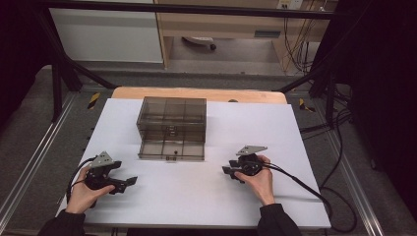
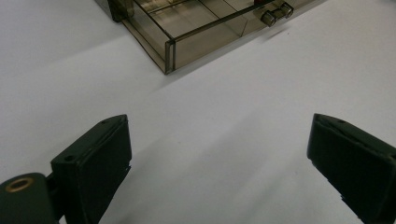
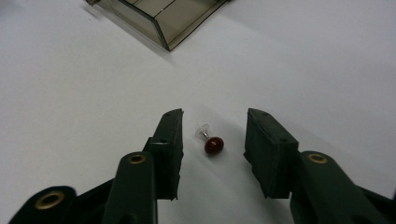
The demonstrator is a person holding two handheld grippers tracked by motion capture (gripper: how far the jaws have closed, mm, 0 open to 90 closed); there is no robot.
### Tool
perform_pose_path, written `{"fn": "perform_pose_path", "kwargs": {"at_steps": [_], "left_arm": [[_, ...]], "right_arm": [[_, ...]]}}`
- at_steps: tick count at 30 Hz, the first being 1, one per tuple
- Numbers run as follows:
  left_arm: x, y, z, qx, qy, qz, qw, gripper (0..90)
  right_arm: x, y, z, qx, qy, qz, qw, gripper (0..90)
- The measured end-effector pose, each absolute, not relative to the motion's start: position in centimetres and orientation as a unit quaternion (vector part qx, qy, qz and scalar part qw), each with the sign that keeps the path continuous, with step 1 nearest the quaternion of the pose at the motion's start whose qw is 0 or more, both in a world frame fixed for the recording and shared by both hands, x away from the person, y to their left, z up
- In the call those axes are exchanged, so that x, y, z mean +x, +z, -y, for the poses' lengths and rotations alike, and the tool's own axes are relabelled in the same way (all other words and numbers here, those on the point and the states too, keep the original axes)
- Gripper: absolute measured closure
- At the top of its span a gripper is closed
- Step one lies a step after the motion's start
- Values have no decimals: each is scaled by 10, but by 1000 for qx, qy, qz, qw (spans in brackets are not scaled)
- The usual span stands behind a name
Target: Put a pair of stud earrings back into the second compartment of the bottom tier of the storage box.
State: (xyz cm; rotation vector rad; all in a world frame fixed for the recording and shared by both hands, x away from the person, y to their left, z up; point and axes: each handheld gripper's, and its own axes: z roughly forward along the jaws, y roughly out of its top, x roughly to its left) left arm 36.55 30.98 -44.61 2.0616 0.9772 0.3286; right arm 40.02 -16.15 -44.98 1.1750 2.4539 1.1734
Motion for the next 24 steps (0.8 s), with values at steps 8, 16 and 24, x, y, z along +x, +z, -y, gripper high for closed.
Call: {"fn": "perform_pose_path", "kwargs": {"at_steps": [8, 16, 24], "left_arm": [[365, -446, -310, 817, 130, -388, 406, 62], [365, -446, -310, 817, 131, -388, 406, 61], [366, -446, -310, 817, 131, -388, 406, 62]], "right_arm": [[401, -452, 161, 393, 390, -828, 90, 697], [402, -454, 160, 387, 389, -830, 100, 735], [402, -454, 160, 389, 386, -830, 105, 786]]}}
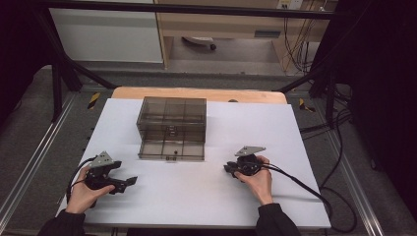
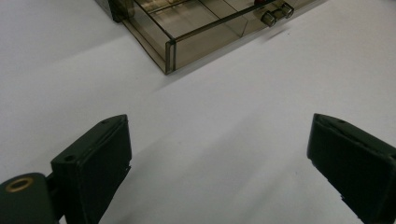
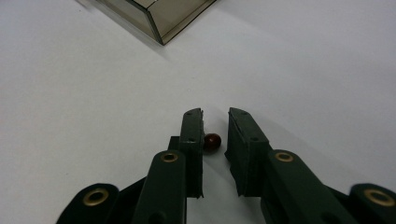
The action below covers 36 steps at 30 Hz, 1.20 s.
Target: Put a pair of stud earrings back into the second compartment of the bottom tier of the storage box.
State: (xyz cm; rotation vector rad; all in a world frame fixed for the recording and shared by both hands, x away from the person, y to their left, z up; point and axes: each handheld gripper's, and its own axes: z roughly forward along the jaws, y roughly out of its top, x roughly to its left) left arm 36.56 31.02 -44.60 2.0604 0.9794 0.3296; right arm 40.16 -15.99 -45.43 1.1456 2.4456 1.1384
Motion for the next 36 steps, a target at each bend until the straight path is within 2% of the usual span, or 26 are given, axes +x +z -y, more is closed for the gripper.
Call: {"fn": "perform_pose_path", "kwargs": {"at_steps": [18, 36], "left_arm": [[366, -446, -310, 817, 131, -389, 406, 62], [366, -446, -310, 817, 130, -389, 406, 62]], "right_arm": [[401, -453, 160, 395, 382, -828, 108, 809], [397, -438, 166, 394, 402, -819, 108, 810]]}}
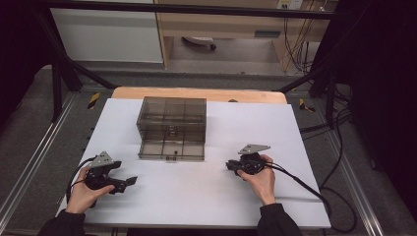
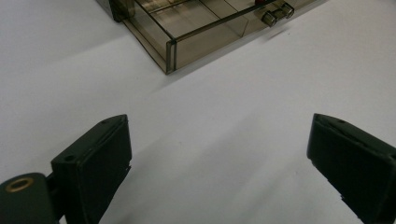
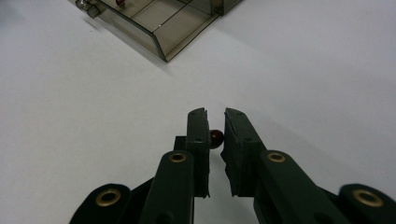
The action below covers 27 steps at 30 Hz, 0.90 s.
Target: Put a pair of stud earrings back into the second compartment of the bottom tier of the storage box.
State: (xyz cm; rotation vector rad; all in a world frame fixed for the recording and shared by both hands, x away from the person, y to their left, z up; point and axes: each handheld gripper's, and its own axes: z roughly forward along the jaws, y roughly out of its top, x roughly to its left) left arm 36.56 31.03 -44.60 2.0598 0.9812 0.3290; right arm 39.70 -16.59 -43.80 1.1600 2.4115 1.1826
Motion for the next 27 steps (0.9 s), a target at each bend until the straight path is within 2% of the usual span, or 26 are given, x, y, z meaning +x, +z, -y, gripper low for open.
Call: {"fn": "perform_pose_path", "kwargs": {"at_steps": [18, 27], "left_arm": [[365, -446, -310, 817, 131, -389, 405, 62], [365, -446, -310, 817, 131, -389, 406, 62]], "right_arm": [[394, -425, 165, 388, 413, -817, 109, 809], [396, -417, 148, 376, 420, -819, 107, 809]]}}
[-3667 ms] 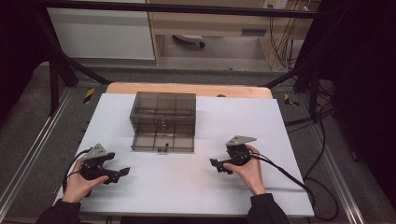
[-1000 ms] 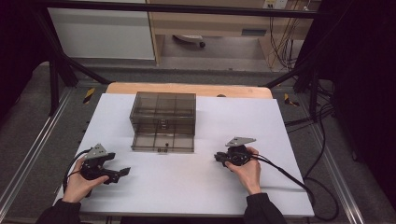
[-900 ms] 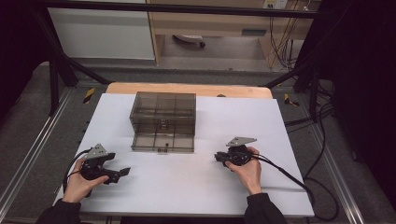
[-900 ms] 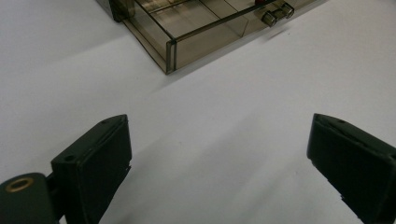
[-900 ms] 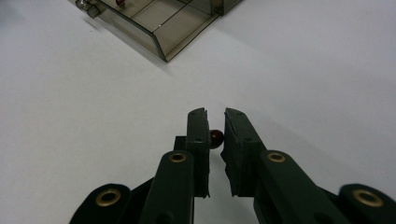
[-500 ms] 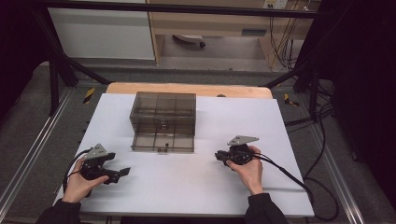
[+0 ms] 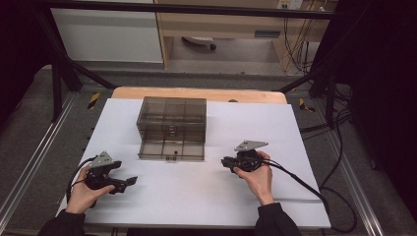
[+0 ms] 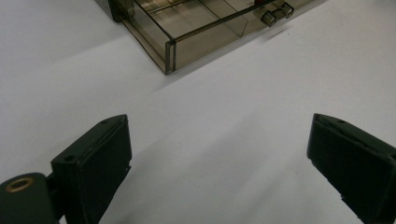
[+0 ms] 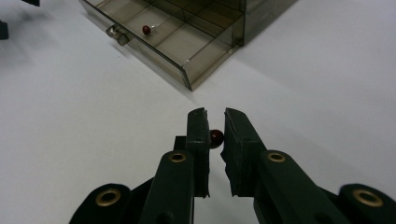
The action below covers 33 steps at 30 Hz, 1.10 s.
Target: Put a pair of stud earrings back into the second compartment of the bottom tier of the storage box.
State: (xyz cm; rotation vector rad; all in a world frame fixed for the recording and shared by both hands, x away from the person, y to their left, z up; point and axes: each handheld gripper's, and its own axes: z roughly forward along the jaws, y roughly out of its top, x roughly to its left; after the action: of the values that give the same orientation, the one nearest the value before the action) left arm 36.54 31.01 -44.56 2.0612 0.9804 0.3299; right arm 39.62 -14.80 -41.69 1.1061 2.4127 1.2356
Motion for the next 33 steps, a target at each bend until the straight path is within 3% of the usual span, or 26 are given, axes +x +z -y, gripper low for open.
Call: {"fn": "perform_pose_path", "kwargs": {"at_steps": [33], "left_arm": [[366, -446, -310, 817, 130, -388, 406, 63]], "right_arm": [[424, -395, 55, 334, 440, -827, 104, 809]]}}
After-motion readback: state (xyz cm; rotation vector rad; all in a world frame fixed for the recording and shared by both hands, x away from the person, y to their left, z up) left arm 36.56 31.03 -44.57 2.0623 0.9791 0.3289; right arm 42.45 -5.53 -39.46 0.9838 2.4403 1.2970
